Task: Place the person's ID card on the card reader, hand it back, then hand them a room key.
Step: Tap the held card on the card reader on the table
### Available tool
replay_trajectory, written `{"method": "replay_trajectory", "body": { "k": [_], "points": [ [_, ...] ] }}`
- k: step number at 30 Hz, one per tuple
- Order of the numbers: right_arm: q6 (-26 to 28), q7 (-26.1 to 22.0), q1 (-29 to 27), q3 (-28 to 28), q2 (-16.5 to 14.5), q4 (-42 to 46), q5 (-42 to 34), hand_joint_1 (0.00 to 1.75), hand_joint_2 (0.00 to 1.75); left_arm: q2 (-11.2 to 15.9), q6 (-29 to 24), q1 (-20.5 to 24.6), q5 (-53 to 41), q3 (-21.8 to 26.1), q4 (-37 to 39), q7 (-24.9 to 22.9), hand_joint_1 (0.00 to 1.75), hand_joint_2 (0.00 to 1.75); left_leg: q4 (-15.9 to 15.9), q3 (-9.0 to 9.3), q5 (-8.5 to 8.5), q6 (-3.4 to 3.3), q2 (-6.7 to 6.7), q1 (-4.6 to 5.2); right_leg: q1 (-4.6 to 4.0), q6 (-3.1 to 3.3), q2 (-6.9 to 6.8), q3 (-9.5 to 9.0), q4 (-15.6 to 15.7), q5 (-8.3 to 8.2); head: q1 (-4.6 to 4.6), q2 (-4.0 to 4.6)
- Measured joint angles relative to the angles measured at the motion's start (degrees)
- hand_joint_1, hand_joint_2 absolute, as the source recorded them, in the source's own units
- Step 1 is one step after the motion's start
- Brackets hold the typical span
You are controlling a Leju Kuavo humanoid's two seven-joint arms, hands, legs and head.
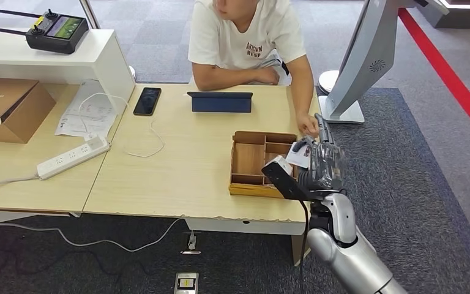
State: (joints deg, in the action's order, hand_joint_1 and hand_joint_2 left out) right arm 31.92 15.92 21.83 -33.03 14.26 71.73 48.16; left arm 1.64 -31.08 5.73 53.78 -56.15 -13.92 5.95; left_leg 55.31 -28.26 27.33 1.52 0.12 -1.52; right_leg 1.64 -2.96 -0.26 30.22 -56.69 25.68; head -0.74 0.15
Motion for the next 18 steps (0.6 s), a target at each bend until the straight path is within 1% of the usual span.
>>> {"method": "replay_trajectory", "body": {
  "k": [10,14,18],
  "points": [
    [-8.31,1.91,-0.14,-1.58,7.11,0.63,-2.85,1.75,1.75,0.14,-0.8,-0.12,2.91,0.0,0.0,0.05,0.0,0.0,0.01,-0.01,0.01,0.0,0.0,0.01,0.01,0.0,0.0,0.02,0.01,0.0,0.0,0.0],
    [-9.64,2.32,-0.36,-2.47,9.12,1.16,-4.38,1.75,1.75,0.21,-0.83,-0.12,3.4,0.0,0.0,0.16,0.0,0.0,0.01,0.0,0.0,0.0,0.0,0.01,0.01,0.0,0.0,0.01,0.01,0.0,0.01,0.0],
    [-9.72,2.39,-1.09,-3.33,10.23,1.42,-5.25,1.75,1.75,0.22,-0.83,-0.11,3.48,0.0,0.0,0.78,0.0,0.0,0.01,-0.01,0.0,0.0,0.0,0.01,0.01,0.0,0.0,0.01,0.01,0.0,0.0,0.0]
  ]
}}
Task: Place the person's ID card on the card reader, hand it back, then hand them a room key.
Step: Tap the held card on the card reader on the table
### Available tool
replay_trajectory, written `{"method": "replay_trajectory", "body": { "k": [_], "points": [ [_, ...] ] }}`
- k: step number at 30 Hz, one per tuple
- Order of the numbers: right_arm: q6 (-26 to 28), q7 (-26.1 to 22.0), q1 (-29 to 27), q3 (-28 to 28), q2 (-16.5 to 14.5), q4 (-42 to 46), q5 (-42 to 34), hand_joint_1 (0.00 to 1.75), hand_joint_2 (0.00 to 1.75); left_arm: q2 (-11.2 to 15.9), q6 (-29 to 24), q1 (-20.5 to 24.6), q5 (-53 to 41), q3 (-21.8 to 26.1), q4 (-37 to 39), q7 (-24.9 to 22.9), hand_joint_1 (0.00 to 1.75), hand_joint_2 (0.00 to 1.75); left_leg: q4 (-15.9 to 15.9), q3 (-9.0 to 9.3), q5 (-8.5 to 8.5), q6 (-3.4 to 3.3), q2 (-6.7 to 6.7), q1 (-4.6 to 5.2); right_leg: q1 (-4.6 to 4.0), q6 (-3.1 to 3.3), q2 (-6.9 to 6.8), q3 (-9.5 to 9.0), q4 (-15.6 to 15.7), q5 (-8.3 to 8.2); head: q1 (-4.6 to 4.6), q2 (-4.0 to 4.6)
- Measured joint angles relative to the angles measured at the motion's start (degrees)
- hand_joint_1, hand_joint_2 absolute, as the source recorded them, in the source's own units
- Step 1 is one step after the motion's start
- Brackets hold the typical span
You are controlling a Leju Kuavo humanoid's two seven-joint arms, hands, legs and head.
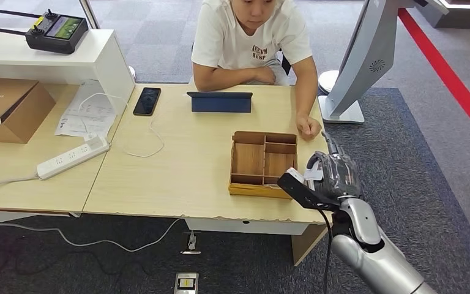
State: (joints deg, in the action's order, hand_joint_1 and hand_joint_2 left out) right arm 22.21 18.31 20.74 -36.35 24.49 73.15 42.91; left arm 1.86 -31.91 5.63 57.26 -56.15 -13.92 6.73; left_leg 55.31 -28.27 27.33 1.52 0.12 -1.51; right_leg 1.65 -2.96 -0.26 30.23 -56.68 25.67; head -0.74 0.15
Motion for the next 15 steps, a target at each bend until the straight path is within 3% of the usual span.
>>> {"method": "replay_trajectory", "body": {
  "k": [15],
  "points": [
    [-1.99,4.7,-1.86,-3.26,2.25,-0.23,-1.55,1.75,1.75,0.11,0.17,0.05,0.32,-0.92,0.0,-0.14,0.0,0.0,0.0,0.0,0.0,0.0,0.0,0.0,0.0,0.0,0.0,0.01,0.0,0.0,0.0,0.0]
  ]
}}
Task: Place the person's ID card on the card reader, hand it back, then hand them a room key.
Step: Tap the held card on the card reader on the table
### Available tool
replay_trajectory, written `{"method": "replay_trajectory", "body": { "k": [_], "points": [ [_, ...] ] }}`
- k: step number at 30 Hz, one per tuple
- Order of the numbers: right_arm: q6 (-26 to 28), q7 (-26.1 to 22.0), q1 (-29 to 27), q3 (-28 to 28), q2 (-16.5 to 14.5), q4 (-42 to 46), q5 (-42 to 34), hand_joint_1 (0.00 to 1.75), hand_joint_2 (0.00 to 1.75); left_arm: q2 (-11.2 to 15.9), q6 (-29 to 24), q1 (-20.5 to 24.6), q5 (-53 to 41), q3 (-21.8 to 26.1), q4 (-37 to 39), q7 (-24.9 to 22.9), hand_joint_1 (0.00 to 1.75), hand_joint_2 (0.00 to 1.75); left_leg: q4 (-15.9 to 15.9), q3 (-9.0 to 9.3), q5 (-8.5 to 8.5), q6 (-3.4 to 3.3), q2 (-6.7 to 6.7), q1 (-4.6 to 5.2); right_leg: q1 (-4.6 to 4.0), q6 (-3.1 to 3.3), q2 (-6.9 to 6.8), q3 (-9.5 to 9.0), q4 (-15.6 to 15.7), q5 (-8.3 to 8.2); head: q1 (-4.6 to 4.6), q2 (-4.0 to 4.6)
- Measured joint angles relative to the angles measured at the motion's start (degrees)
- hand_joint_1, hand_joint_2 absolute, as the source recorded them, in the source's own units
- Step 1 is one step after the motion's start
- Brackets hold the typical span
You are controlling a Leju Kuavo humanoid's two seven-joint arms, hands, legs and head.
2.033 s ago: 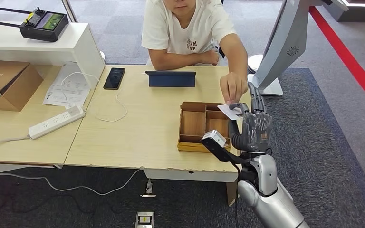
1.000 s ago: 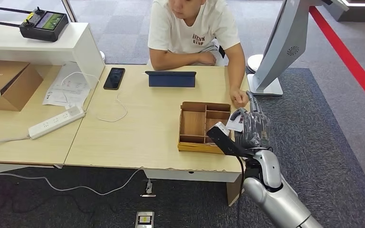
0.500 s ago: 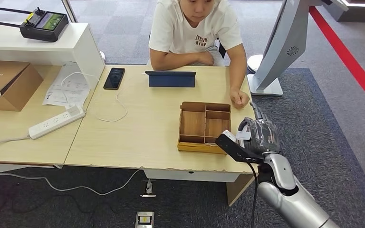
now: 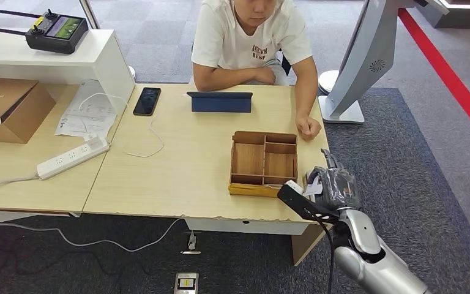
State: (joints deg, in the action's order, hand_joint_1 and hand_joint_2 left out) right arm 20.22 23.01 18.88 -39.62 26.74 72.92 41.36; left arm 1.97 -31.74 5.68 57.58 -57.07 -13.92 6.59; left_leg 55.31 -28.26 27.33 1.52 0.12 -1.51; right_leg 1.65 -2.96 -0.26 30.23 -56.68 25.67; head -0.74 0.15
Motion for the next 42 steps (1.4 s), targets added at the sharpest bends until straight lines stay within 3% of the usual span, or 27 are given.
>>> {"method": "replay_trajectory", "body": {
  "k": [19,42],
  "points": [
    [0.65,0.12,1.14,-1.34,-0.5,-9.22,-3.69,1.75,1.75,0.32,0.87,0.12,0.68,-1.61,0.0,-0.19,0.0,0.0,0.0,-0.02,0.0,0.0,0.0,0.0,0.0,0.0,0.0,-0.01,0.0,0.0,0.01,0.0],
    [1.93,-4.89,7.47,-2.03,-5.68,-24.82,-7.37,1.75,1.75,0.27,0.8,0.32,1.3,-2.95,0.0,-0.56,0.0,0.0,0.0,-0.02,0.0,0.0,0.01,0.0,0.0,0.0,0.0,-0.01,0.0,-0.01,0.01,0.0]
  ]
}}
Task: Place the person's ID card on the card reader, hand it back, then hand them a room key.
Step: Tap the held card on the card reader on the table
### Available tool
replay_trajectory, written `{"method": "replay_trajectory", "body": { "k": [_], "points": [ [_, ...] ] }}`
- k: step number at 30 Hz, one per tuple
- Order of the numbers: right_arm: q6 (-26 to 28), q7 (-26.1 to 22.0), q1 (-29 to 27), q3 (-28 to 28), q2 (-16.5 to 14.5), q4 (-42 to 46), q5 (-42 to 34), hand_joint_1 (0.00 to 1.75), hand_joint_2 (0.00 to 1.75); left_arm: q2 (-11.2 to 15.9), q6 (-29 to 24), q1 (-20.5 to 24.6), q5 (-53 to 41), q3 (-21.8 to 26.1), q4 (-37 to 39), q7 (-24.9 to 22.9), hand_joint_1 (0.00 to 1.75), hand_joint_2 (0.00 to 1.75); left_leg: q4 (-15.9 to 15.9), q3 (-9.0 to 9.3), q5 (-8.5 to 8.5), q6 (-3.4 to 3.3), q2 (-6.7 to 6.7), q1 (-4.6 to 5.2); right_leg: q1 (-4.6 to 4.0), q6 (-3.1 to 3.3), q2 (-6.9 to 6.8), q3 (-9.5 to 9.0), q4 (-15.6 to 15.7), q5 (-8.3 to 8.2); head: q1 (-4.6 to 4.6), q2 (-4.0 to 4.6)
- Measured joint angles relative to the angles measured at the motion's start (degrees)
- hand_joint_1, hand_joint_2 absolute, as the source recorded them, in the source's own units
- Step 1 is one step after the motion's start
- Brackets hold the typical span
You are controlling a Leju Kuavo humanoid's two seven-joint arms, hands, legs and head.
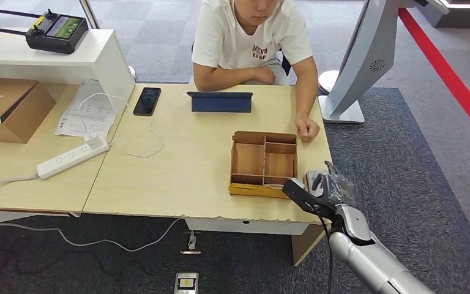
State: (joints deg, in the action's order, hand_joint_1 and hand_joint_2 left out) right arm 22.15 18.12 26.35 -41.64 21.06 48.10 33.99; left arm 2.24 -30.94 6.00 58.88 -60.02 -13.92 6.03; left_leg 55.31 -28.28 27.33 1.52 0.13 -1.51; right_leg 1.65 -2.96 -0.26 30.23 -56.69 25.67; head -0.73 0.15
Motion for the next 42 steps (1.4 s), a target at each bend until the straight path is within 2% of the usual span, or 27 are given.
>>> {"method": "replay_trajectory", "body": {
  "k": [21,42],
  "points": [
    [3.78,-4.11,1.35,-1.07,-2.66,-6.65,-4.4,1.75,1.75,-0.01,-0.62,0.0,0.57,-0.57,-0.06,0.0,0.0,0.0,0.0,0.01,0.0,0.0,0.0,0.0,0.0,-0.01,0.0,-0.01,0.0,-0.01,-0.01,0.0],
    [5.8,-3.27,4.52,-0.95,-2.23,-6.37,-5.21,1.75,1.75,0.09,-0.63,0.02,0.5,-2.93,-0.54,-0.1,0.0,0.0,0.01,0.02,-0.01,0.0,-0.01,0.0,0.0,-0.04,0.0,-0.02,0.0,-0.05,-0.01,0.0]
  ]
}}
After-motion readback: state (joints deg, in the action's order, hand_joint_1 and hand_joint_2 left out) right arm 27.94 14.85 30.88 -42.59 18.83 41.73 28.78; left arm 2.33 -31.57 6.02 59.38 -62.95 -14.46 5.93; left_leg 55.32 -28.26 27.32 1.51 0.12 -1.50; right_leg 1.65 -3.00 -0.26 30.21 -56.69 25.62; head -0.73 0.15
